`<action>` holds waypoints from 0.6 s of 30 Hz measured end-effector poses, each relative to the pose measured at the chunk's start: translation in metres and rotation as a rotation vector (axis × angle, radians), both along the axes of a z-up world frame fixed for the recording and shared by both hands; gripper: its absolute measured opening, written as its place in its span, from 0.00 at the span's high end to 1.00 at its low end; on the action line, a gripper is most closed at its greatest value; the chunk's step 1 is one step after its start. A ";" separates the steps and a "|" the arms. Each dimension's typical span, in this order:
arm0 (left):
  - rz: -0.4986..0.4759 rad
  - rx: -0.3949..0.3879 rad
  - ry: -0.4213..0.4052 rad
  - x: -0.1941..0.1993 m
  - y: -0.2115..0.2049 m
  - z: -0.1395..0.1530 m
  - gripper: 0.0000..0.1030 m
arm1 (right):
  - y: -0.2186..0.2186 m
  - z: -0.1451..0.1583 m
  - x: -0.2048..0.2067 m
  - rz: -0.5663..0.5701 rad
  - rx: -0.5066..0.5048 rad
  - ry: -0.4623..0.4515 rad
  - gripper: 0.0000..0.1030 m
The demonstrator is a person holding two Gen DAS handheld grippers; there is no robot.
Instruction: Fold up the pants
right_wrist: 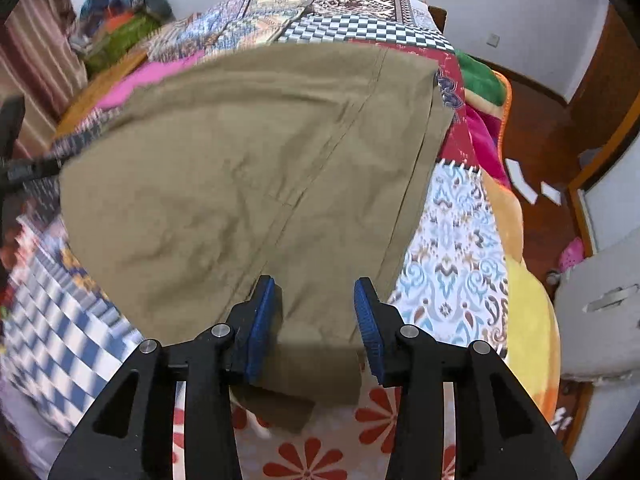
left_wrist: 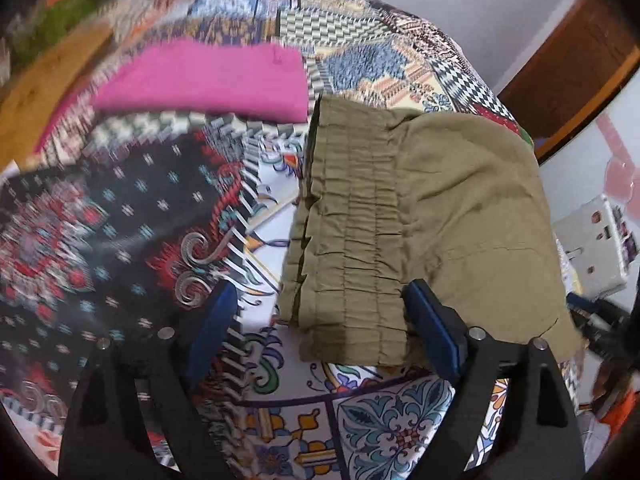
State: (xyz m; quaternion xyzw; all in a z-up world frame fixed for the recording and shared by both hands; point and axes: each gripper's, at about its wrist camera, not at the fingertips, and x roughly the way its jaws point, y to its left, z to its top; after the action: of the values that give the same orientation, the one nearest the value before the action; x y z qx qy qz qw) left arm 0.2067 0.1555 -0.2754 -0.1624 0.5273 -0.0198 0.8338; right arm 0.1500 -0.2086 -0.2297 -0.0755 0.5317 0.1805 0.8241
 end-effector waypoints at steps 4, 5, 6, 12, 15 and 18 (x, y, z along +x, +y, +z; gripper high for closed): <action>0.000 -0.039 0.012 0.009 -0.001 -0.008 0.16 | 0.000 -0.004 0.003 0.008 -0.033 -0.013 0.59; -0.006 -0.052 0.014 0.010 -0.003 -0.009 0.20 | 0.000 -0.005 0.003 0.013 -0.050 -0.019 0.56; -0.016 -0.078 0.016 0.009 -0.005 -0.009 0.28 | 0.000 -0.008 0.005 0.020 -0.067 -0.023 0.52; -0.009 -0.066 0.003 -0.001 -0.015 -0.001 0.37 | -0.014 -0.018 0.016 0.016 -0.129 -0.026 0.51; -0.030 -0.017 -0.008 -0.006 -0.028 0.009 0.39 | -0.023 -0.023 0.025 0.008 -0.185 -0.037 0.51; -0.047 0.033 -0.018 -0.012 -0.039 0.016 0.40 | -0.024 -0.027 0.036 0.024 -0.246 -0.060 0.51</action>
State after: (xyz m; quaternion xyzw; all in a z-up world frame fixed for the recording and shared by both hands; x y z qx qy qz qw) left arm 0.1943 0.1164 -0.2590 -0.1361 0.5237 -0.0322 0.8404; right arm 0.1855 -0.2322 -0.2567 -0.1875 0.5240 0.1215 0.8219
